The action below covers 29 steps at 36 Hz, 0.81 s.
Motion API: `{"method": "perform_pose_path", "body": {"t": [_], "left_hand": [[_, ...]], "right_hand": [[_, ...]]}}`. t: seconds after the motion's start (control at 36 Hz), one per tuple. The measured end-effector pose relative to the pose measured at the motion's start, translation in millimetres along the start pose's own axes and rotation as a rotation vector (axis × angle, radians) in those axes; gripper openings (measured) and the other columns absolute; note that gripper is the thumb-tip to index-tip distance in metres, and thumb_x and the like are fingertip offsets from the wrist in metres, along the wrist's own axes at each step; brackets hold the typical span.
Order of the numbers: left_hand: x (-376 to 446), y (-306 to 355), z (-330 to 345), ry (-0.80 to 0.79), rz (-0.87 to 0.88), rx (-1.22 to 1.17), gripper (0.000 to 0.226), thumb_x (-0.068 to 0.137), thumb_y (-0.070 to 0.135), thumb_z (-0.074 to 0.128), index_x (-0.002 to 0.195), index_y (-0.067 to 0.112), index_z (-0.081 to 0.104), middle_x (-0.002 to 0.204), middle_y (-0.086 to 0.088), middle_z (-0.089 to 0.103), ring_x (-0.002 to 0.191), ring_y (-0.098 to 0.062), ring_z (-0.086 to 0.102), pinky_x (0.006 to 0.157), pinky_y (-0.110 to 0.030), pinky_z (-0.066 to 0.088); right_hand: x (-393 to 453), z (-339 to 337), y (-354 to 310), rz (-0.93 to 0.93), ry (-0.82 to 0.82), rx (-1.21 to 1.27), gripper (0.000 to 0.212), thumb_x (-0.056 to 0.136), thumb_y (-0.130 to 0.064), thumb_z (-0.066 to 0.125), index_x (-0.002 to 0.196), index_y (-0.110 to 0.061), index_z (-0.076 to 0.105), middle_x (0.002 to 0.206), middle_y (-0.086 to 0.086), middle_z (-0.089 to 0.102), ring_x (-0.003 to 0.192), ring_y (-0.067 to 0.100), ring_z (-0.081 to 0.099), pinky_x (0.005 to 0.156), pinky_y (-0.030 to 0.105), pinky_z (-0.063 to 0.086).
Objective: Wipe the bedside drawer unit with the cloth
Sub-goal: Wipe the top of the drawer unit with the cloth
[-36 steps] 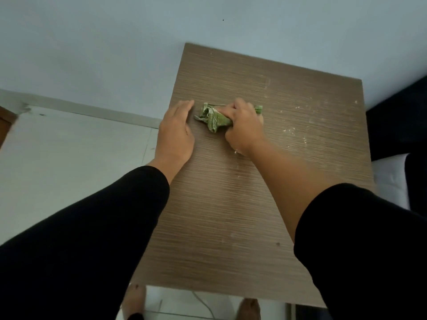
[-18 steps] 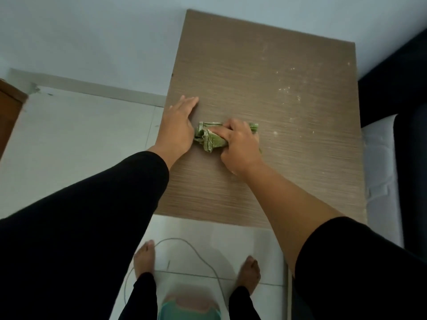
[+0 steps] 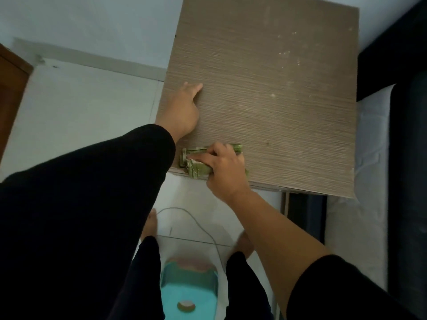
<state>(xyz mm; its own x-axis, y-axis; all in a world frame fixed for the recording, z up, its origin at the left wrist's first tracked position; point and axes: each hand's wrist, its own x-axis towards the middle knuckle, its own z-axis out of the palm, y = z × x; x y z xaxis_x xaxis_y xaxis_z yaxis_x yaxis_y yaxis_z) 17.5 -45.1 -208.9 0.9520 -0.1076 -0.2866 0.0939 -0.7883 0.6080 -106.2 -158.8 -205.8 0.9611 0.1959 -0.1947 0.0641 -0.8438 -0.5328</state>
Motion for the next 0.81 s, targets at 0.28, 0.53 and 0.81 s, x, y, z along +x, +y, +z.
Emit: {"method": "perform_pose_path", "body": {"t": [0.28, 0.53, 0.81], "left_hand": [[-30, 11, -3, -0.037, -0.018, 0.032, 0.049, 0.095, 0.003, 0.032, 0.142, 0.017, 0.035, 0.149, -0.009, 0.033, 0.137, -0.026, 0.03, 0.111, -0.029, 0.022], [-10, 31, -19, -0.028, -0.04, 0.023, 0.054, 0.095, 0.001, 0.033, 0.144, 0.023, 0.031, 0.151, -0.014, 0.029, 0.138, -0.03, 0.029, 0.113, -0.04, 0.027], [50, 68, -17, 0.042, 0.062, 0.029, 0.057, 0.093, 0.0, 0.038, 0.146, 0.019, 0.026, 0.155, -0.013, 0.017, 0.142, -0.027, 0.019, 0.115, -0.039, 0.022]], "right_hand": [[-30, -4, 0, -0.084, -0.149, 0.0, 0.046, 0.067, 0.005, 0.059, 0.103, -0.02, 0.074, 0.092, 0.011, 0.059, 0.094, 0.036, 0.055, 0.072, 0.04, 0.037], [10, -68, 9, -0.005, -0.061, 0.084, 0.047, 0.073, 0.008, 0.054, 0.111, -0.013, 0.07, 0.096, 0.014, 0.058, 0.094, 0.027, 0.052, 0.081, 0.029, 0.037], [101, -142, 25, -0.021, 0.258, 0.034, 0.036, 0.075, 0.006, 0.049, 0.093, -0.012, 0.075, 0.06, -0.008, 0.046, 0.061, 0.013, 0.04, 0.054, 0.024, 0.031]]}}
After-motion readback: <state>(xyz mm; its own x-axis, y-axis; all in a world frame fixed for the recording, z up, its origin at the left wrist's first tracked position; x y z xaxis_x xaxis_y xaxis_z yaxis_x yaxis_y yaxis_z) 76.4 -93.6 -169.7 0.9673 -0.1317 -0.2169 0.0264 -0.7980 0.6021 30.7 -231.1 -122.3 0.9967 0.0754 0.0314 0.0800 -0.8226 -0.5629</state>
